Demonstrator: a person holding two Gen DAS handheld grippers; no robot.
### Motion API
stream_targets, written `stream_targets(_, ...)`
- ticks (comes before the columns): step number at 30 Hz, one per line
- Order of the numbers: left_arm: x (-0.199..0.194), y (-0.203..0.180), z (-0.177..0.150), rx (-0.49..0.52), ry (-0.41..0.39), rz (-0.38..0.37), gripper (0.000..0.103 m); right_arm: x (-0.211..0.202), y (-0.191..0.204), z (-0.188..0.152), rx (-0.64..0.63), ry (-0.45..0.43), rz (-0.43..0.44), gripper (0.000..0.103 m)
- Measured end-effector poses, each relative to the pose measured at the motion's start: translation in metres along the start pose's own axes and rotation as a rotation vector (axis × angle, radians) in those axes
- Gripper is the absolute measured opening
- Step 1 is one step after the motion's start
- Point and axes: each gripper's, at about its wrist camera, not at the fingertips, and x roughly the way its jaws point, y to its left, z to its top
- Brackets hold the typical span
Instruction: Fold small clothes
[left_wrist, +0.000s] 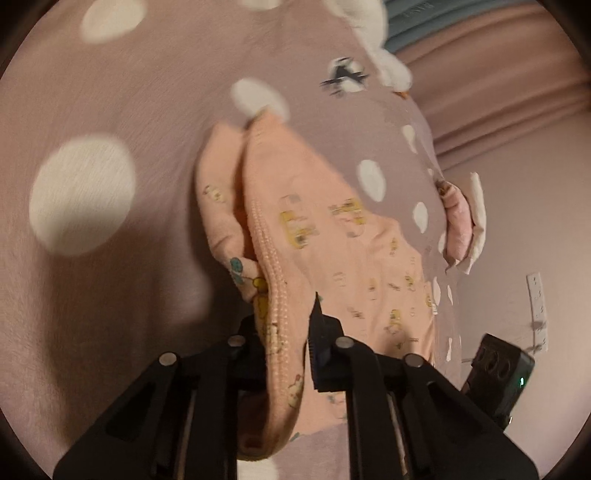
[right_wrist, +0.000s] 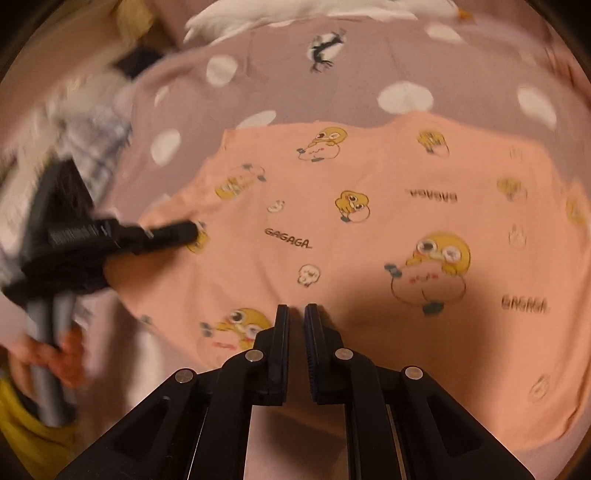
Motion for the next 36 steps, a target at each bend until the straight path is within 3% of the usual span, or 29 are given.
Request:
stream_targets(3, -0.005, -0.036, 0.003, 0.104, -0.020, -0.007, 0.011, -0.018, -0.019, 0.006, 0.074, -0.079, 0.022, 0.011)
stream_targets(7, 0.007, -0.095, -0.003, 0.256, -0.011, -0.021, 0.011, -0.033, -0.055, 0.016, 0.220, -0.144, 0.129, 0.011)
stream_targets(10, 0.024, -0.130, -0.016, 0.372, 0.013, -0.013, 0.012, -0.035, -0.083, 0.022, 0.335, -0.184, 0.249, 0.025)
stream_targets(12, 0.045, -0.150, -0.030, 0.465, 0.062, 0.013, 0.012, -0.032, -0.101, 0.022, 0.419, -0.191, 0.325, 0.045)
stream_targets(15, 0.075, -0.165, -0.047, 0.567, 0.160, 0.026, 0.018, -0.032, -0.120, 0.016, 0.516, -0.210, 0.388, 0.050)
stream_targets(18, 0.103, -0.172, -0.067, 0.631, 0.258, 0.028, 0.027, -0.041, -0.132, 0.011, 0.546, -0.222, 0.389, 0.056)
stream_targets(22, 0.104, -0.159, -0.079, 0.587, 0.286, -0.043, 0.043, -0.046, -0.132, 0.005, 0.513, -0.209, 0.372, 0.057)
stream_targets(25, 0.086, -0.138, -0.082, 0.540, 0.257, -0.072, 0.047, -0.054, -0.121, 0.011, 0.388, -0.197, 0.273, 0.060)
stream_targets(27, 0.072, -0.123, -0.084, 0.505, 0.232, -0.068, 0.048, -0.055, -0.120, 0.014, 0.323, -0.175, 0.250, 0.068)
stream_targets(31, 0.048, -0.094, -0.084, 0.455, 0.185, -0.033, 0.053, -0.039, -0.121, 0.015, 0.334, -0.091, 0.312, 0.071)
stream_targets(36, 0.030, -0.071, -0.089, 0.385, 0.165, -0.029, 0.053, -0.045, -0.131, 0.010, 0.412, -0.143, 0.429, 0.076)
